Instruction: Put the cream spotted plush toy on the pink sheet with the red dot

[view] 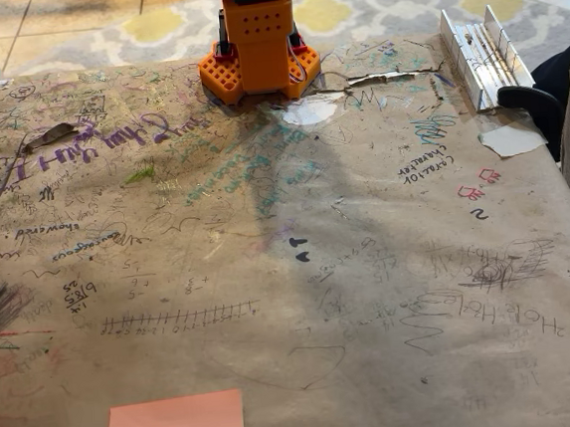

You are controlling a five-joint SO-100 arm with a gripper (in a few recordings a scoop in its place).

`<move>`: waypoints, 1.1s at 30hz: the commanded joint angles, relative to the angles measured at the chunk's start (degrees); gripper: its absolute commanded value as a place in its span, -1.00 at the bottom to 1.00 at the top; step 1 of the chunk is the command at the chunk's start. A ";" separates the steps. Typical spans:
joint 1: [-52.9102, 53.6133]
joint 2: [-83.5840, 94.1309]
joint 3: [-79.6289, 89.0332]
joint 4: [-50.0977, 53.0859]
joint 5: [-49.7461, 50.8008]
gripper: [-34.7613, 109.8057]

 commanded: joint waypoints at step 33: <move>-5.98 -2.02 -39.81 86.92 -14.06 -0.52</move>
